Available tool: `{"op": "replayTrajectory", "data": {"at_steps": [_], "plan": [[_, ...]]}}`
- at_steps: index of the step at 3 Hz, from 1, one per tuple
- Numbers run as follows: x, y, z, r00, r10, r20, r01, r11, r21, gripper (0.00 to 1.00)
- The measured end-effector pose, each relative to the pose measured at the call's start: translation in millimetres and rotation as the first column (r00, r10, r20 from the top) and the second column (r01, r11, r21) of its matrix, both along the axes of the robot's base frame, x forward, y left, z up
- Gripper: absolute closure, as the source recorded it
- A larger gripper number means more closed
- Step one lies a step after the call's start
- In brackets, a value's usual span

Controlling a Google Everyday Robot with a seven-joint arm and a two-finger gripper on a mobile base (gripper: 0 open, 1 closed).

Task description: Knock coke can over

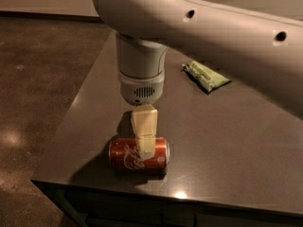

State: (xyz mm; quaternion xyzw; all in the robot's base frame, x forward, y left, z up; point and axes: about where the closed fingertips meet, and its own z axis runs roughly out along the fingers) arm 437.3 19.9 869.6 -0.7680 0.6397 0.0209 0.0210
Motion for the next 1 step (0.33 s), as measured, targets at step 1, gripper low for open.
{"op": "replayTrajectory", "data": {"at_steps": [1], "plan": [[0.0, 0.0, 0.0, 1.0000, 0.000, 0.000, 0.000, 1.000, 0.000, 0.00]]}}
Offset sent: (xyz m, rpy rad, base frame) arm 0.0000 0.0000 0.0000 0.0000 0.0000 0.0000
